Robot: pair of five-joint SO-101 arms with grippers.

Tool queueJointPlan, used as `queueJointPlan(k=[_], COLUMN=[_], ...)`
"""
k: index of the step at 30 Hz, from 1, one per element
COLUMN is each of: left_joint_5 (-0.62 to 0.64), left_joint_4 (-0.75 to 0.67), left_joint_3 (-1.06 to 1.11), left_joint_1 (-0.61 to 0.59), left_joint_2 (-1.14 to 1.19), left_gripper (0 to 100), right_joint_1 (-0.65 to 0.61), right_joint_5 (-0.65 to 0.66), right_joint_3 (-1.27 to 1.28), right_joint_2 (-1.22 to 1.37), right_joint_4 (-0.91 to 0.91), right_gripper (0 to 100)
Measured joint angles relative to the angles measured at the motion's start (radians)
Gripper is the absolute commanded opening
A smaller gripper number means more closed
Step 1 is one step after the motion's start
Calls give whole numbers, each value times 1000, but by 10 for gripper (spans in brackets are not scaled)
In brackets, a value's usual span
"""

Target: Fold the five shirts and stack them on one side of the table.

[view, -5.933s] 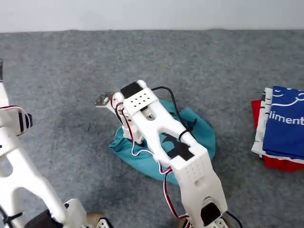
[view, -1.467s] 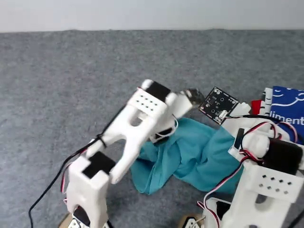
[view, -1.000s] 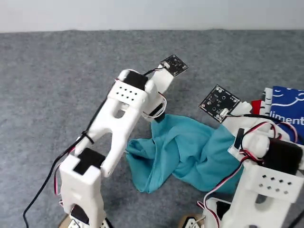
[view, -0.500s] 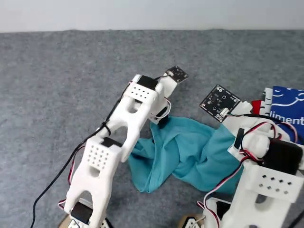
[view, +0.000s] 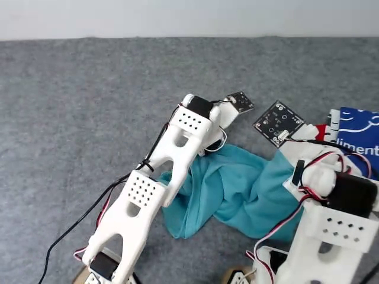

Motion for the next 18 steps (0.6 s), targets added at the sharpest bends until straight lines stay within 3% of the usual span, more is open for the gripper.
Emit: queueJointPlan(k=[14, 18], left_joint_5=[-6, -6], left_joint_4=[0, 0], left_joint_3=[2, 0], left_joint_1=[-117, -149], left_joint_2=[-511, -637], left_gripper=[13, 13], right_joint_1=[0, 0], right_joint_5=[-12, -48], right_joint_3=[-6, -66], right_joint_2=[-3, -46], right_joint_4=[-8, -84], right_gripper=[9, 9])
